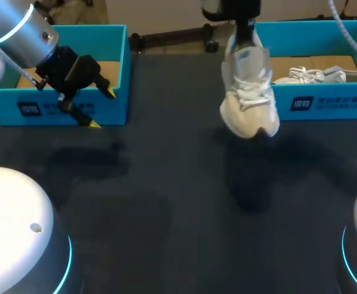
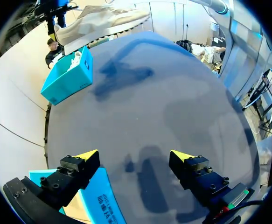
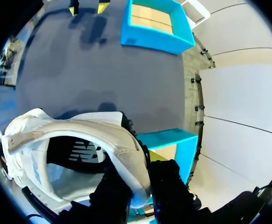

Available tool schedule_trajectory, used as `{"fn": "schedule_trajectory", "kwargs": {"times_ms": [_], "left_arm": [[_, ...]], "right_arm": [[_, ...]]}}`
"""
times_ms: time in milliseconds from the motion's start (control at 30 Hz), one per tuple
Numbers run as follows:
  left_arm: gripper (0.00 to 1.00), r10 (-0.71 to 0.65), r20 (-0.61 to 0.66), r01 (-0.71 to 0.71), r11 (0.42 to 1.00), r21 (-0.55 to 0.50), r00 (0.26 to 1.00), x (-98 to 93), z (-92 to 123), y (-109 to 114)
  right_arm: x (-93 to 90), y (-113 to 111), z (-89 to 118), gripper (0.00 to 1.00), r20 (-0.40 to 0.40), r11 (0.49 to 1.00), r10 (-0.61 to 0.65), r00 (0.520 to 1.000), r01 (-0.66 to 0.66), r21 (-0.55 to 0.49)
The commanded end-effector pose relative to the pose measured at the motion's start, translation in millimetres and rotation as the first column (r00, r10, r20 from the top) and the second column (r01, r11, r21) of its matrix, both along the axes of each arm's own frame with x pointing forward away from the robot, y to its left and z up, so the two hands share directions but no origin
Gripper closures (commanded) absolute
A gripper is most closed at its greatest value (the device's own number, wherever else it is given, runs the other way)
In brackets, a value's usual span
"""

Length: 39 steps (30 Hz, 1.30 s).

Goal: Take the shoe out of the shoebox, open the shoe tongue, remove and reinsert the insole, then place the shoe into the shoebox

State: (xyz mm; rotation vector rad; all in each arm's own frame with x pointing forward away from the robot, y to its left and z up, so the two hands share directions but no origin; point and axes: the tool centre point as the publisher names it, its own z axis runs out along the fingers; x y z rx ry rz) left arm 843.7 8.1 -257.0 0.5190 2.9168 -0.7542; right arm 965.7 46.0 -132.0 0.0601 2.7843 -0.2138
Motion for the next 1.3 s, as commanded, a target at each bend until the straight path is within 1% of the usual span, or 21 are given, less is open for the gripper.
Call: {"fn": "schedule_trajectory", "kwargs": {"times_ms": [33,133,200,300,1000,1100,1200,1300], "left_arm": [[0.00,0.000,0.003,0.000,1.000,0.002,1.000,-1.6,0.1,0.5],[0.00,0.000,0.003,0.000,1.000,0.002,1.000,-1.6,0.1,0.5],[0.00,0.000,0.003,0.000,1.000,0.002,1.000,-1.6,0.1,0.5],[0.00,0.000,0.003,0.000,1.000,0.002,1.000,-1.6,0.1,0.5],[0.00,0.000,0.003,0.000,1.000,0.002,1.000,-1.6,0.1,0.5],[0.00,0.000,0.003,0.000,1.000,0.002,1.000,-1.6,0.1,0.5],[0.00,0.000,0.003,0.000,1.000,0.002,1.000,-1.6,0.1,0.5],[0.00,0.000,0.003,0.000,1.000,0.002,1.000,-1.6,0.1,0.5]], "right_arm": [[14.6,-22.8,0.1,1.00,-0.010,0.997,0.045,0.999,-0.044,0.061],[25.1,-39.1,-0.4,1.00,-0.023,0.998,0.052,0.998,-0.051,0.031],[30.5,-48.6,0.6,1.00,-0.017,0.998,0.054,0.998,-0.053,0.041],[36.7,-61.4,2.0,1.00,0.001,0.999,0.024,1.000,-0.024,0.049],[36.7,-61.4,2.0,1.00,0.001,0.999,0.024,1.000,-0.024,0.049],[51.2,-75.4,1.2,1.00,0.010,0.998,0.023,1.000,-0.024,0.053],[70.5,-97.8,-0.4,1.00,0.025,0.999,0.017,1.000,-0.018,0.050],[86.7,-117.5,-4.5,1.00,0.016,0.999,0.005,1.000,-0.006,0.042]]}}
